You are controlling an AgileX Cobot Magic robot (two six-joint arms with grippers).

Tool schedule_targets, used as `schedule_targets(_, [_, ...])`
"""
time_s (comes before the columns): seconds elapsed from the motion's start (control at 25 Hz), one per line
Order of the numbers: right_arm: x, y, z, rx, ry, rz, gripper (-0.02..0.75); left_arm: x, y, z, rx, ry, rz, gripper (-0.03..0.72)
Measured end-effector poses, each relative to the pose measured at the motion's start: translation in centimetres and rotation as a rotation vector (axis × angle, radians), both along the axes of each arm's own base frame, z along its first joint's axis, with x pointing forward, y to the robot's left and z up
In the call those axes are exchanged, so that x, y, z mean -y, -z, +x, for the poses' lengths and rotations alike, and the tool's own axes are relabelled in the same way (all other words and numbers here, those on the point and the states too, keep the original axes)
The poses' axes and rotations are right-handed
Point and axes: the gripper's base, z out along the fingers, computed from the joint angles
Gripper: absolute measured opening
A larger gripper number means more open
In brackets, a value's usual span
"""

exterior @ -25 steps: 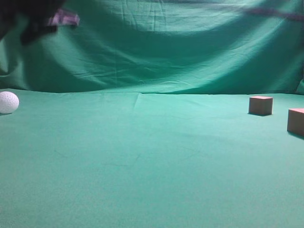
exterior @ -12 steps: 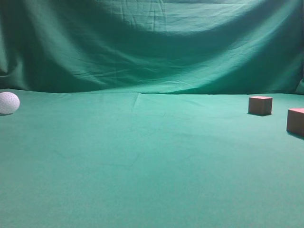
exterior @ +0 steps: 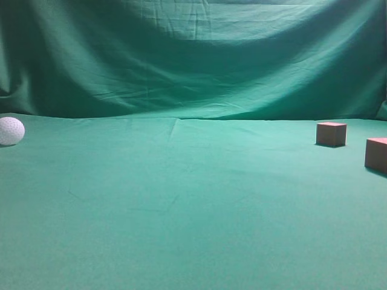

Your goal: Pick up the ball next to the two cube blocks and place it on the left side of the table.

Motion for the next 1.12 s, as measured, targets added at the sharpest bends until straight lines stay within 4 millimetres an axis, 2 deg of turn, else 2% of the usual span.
schedule_targets(0.28, [5.2,3.3,-5.4,0.043,0.034,0.037,0.0,0.0,0.0,0.0,0.0,0.0,0.0,0.0])
schedule_targets(0.48, [8.3,6.6,-7.9,0.112,0.09,0.057,0.0,0.0,0.0,0.0,0.0,0.0,0.0,0.0])
schedule_targets(0.72, [12.9,11.1,-10.9,0.151,0.271,0.103,0.0,0.0,0.0,0.0,0.0,0.0,0.0,0.0])
schedule_targets(0.96, [15.9,16.5,-12.4,0.261,0.43,0.163,0.0,0.0,0.0,0.0,0.0,0.0,0.0,0.0])
schedule_targets(1.12, [17.0,20.1,-12.9,0.364,0.505,0.159,0.0,0.0,0.0,0.0,0.0,0.0,0.0,0.0])
